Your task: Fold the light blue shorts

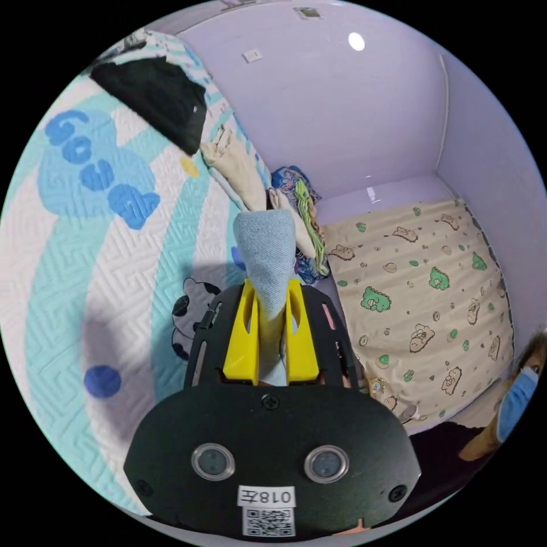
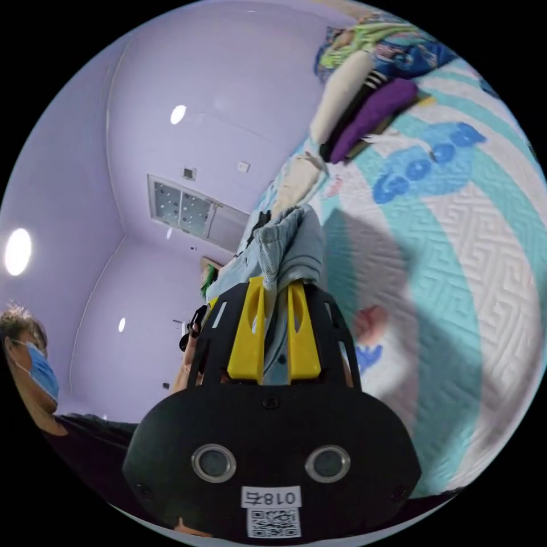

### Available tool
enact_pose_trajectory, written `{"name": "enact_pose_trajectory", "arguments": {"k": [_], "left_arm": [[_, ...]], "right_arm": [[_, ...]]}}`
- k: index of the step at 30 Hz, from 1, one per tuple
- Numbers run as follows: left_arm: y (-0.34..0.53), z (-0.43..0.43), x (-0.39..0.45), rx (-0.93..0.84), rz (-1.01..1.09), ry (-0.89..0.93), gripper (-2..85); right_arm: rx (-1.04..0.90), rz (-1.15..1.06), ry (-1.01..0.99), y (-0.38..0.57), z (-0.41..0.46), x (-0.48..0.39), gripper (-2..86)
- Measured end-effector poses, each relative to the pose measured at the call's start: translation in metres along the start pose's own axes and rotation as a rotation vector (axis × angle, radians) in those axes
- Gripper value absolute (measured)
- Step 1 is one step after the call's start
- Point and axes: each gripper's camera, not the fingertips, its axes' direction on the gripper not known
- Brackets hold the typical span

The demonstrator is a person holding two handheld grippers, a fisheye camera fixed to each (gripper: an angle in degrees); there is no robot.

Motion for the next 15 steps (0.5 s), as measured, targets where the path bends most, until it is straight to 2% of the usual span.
{"name": "enact_pose_trajectory", "arguments": {"k": [3,6,10,15], "left_arm": [[0.029,-0.086,0.005,0.123,0.041,0.000,6.4],[0.049,-0.197,0.012,0.265,0.085,-0.068,6.4],[0.073,-0.365,0.026,0.473,0.156,-0.213,6.7],[0.092,-0.527,0.008,0.676,0.131,-0.353,6.7]], "right_arm": [[-0.086,-0.118,-0.077,-0.002,0.043,-0.056,6.4],[-0.228,-0.251,-0.164,-0.007,0.123,-0.128,6.5],[-0.413,-0.446,-0.323,0.002,0.269,-0.250,6.6],[-0.564,-0.587,-0.463,0.038,0.437,-0.379,6.7]]}}
